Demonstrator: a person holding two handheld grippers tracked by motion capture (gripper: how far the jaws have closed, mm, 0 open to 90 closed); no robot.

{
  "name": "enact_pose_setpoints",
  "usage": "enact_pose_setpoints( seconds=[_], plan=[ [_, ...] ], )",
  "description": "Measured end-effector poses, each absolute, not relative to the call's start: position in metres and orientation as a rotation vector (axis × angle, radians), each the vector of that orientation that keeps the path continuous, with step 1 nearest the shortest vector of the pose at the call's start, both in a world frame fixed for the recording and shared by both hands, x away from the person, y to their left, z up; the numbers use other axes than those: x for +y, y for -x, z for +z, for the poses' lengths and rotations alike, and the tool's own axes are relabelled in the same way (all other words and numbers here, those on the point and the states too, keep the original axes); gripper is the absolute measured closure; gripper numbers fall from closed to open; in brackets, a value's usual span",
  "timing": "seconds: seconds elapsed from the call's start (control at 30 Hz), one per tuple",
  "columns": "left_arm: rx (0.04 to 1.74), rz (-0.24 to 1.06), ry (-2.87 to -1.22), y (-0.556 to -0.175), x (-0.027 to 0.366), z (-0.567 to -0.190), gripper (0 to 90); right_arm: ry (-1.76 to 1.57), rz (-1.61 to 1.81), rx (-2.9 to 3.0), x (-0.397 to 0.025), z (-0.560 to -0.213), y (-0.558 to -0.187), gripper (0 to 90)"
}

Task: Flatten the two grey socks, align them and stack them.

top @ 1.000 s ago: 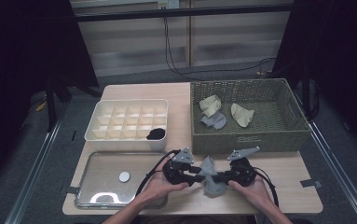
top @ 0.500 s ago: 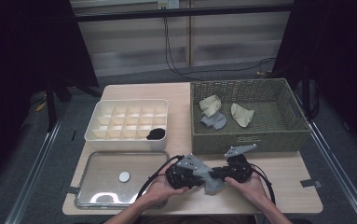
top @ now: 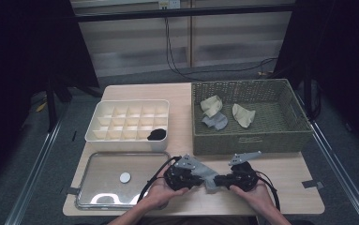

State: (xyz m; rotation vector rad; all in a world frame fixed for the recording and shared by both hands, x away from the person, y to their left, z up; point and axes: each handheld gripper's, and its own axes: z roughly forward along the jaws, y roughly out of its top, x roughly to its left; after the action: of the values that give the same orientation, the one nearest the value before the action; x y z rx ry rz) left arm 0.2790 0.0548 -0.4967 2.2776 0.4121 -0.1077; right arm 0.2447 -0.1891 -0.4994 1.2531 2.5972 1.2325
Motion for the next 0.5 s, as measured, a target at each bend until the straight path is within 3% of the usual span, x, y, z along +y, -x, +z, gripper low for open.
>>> enact_pose_setpoints(
  seconds=[0.23, 0.4, 0.5],
  plan=[
    [0.375, -0.194, -2.233, -0.269, 0.052, -0.494, 83.8, -1.291, 1.17, 2.516, -0.203, -0.5, -0.255, 81.5],
    [0.411, -0.178, -2.199, -0.276, 0.074, -0.482, 71.0, -1.297, 1.216, 2.479, -0.207, -0.498, -0.256, 81.0],
    [0.443, -0.164, -2.171, -0.283, 0.088, -0.478, 69.1, -1.286, 1.244, 2.472, -0.207, -0.495, -0.254, 80.6]
  ],
)
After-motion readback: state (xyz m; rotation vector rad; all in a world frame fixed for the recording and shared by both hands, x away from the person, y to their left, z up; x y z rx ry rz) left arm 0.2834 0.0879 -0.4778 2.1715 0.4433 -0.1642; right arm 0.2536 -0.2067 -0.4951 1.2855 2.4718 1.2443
